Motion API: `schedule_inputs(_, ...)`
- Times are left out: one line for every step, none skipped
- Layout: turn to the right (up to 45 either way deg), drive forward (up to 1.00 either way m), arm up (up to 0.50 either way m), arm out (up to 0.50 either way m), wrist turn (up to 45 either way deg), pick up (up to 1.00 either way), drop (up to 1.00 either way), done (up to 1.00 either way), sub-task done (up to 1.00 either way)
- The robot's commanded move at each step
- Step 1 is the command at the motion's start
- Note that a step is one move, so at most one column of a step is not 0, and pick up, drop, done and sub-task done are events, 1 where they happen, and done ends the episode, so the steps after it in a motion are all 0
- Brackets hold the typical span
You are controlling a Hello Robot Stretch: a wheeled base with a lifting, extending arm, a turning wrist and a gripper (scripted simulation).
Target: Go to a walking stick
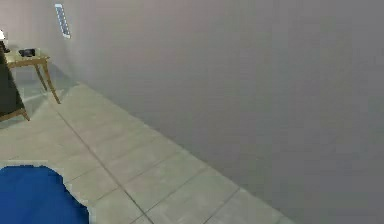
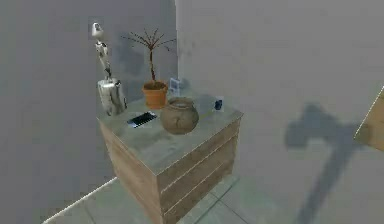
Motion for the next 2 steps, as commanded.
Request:
schedule_inputs(39.0, 0.0, 0.0, 0.0, 0.0, 0.0, 0.0, 0.0, 0.0)
schedule_inputs(0.0, 0.45, 0.0, 0.0, 0.0, 0.0, 0.0, 0.0, 0.0)
